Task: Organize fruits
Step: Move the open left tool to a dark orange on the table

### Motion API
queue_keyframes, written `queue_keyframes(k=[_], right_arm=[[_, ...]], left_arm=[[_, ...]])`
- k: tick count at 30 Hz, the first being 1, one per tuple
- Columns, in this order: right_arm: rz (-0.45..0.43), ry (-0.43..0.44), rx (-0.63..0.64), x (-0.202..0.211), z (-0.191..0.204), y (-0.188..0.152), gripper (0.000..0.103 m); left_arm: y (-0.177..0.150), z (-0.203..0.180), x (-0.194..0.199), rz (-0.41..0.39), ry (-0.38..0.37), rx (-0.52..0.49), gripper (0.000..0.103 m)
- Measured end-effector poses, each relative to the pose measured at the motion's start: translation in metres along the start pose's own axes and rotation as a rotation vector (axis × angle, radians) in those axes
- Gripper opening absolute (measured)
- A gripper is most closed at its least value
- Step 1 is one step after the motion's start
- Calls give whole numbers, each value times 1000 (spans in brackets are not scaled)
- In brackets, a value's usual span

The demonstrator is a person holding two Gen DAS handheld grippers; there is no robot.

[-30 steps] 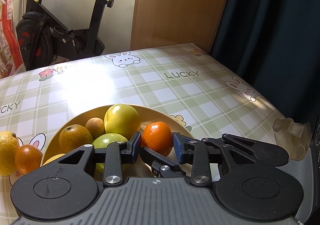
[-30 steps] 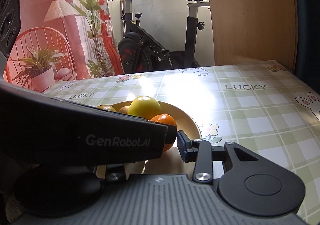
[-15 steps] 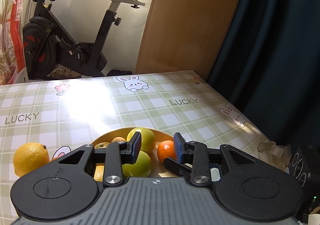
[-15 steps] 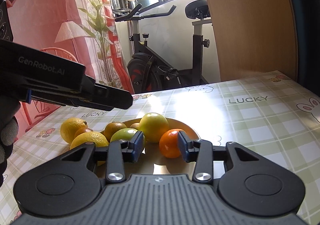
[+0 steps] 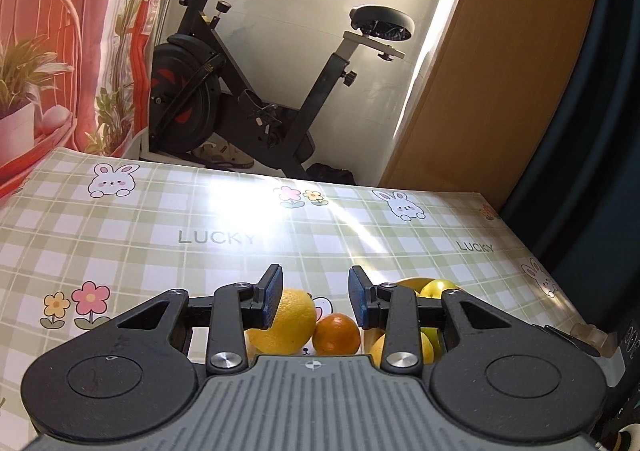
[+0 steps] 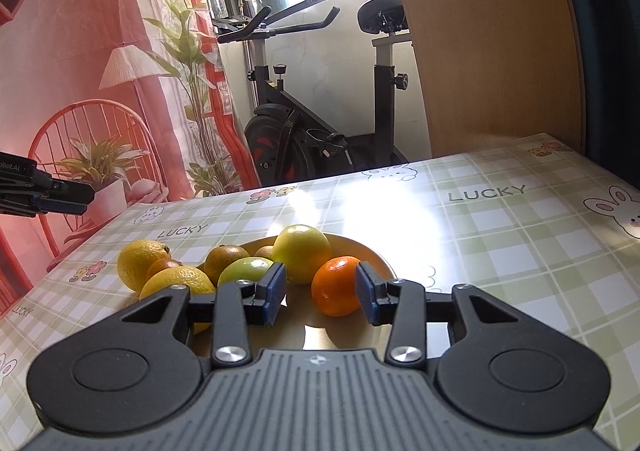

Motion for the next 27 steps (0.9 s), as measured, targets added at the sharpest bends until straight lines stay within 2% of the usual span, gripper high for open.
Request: queue_keyframes(k=[5, 11, 16, 19, 27], right_arm=[[-9, 30, 25, 7, 23, 17, 43], [28, 135, 225, -16, 85, 40, 43], [118, 217, 425, -47, 138, 26, 44], [170, 216, 485, -69, 155, 21, 51], [294, 133, 566, -111, 169, 4, 49]], left_arm=[[1, 17, 4, -15, -5, 29, 38], [-13, 28, 3, -25, -34, 74, 38], [-24, 39, 7, -30, -24, 88, 38], [-27, 46, 11, -32, -21, 100, 38], [-39, 59, 29, -38, 32, 34, 38]])
Point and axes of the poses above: each gripper's, at about its wrist camera, not at the fingertips, and x roughly against the way its jaws point, z to its left, y to its top, the point moved 7 cm from there along -x, roughly the way its jaws point, and after that the axes turned 8 degrees about x, right-handed, at the moved point
